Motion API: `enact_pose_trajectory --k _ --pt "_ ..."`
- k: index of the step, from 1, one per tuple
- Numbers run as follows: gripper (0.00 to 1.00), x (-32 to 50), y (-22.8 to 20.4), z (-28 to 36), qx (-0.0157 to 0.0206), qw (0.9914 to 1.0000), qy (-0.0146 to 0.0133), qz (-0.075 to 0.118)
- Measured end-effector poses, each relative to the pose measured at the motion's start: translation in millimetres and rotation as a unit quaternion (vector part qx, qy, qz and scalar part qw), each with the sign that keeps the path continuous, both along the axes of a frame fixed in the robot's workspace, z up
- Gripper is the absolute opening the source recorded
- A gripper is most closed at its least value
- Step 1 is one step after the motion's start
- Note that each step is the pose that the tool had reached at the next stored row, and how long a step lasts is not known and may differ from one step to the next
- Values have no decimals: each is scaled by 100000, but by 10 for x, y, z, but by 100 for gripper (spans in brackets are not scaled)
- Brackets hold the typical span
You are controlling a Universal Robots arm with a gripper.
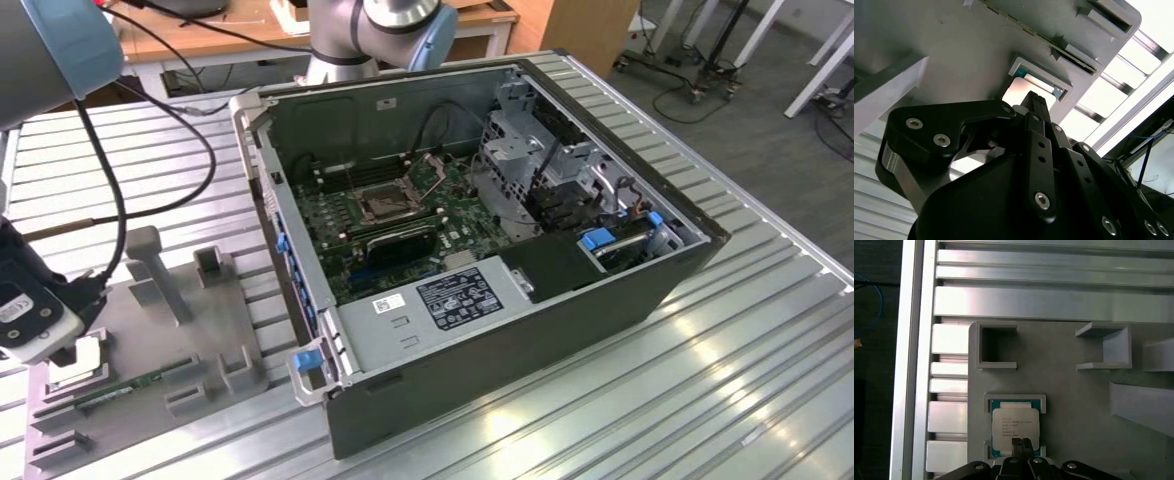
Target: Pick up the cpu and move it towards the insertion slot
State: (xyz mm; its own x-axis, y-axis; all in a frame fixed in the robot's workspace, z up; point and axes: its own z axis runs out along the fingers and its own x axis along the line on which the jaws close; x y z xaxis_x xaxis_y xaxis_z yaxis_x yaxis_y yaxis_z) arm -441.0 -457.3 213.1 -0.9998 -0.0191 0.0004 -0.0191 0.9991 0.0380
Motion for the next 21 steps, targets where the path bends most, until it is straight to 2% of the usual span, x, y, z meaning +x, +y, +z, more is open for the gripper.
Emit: enact_pose_trajectory --k 10,12,21 --pt "11 0 0 -14 -5 100000 7 1" --pt "11 0 0 -39 -3 100000 6 1" --pt "11 0 0 -41 -3 100000 6 1"
